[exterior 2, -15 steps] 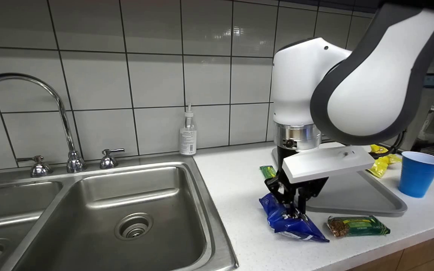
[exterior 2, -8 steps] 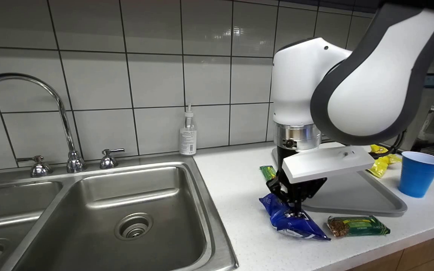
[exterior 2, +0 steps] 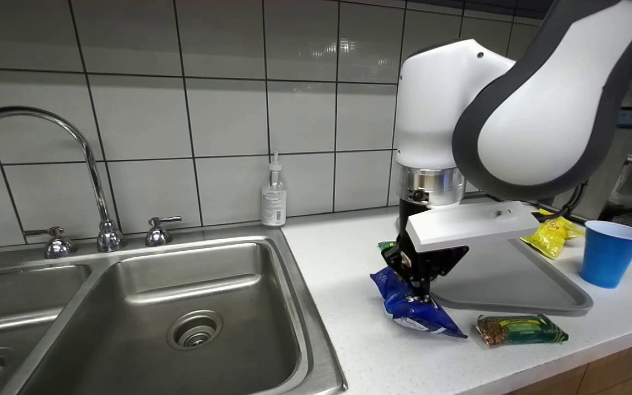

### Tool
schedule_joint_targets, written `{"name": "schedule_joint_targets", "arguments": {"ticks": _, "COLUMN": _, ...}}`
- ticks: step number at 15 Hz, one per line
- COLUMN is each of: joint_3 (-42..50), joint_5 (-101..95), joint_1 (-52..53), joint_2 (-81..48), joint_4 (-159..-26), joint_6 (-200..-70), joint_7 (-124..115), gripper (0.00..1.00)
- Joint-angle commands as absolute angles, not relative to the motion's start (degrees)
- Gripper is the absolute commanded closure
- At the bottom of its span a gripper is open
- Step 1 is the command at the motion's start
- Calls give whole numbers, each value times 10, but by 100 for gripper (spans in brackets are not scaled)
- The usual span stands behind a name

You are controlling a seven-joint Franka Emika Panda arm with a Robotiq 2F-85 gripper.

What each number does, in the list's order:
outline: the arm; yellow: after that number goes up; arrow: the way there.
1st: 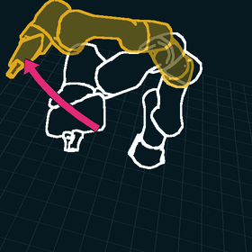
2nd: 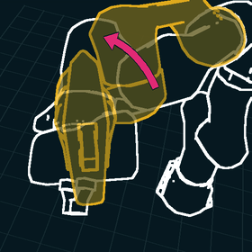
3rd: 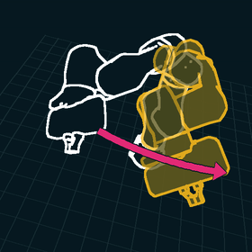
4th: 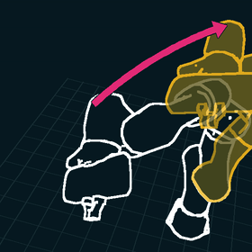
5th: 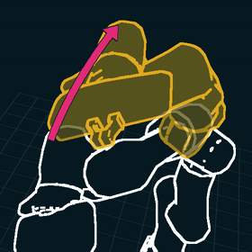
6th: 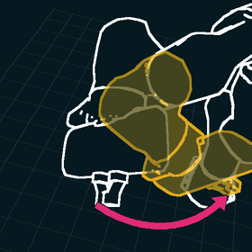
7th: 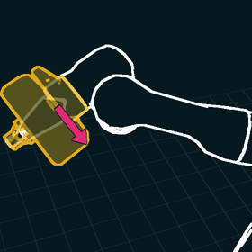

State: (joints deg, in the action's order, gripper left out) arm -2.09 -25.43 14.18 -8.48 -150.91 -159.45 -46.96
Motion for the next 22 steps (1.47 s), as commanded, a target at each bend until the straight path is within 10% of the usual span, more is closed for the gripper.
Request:
{"name": "schedule_joint_targets", "arguments": {"ticks": 1, "joint_3": -13, "joint_5": -265, "joint_1": 140, "joint_2": -38, "joint_4": -1525, "joint_6": -1596, "joint_7": -481, "gripper": 100}}
{"name": "schedule_joint_targets", "arguments": {"ticks": 22, "joint_3": 92, "joint_5": -321, "joint_1": 129, "joint_2": -21, "joint_4": -1486, "joint_6": -1570, "joint_7": -576, "gripper": 100}}
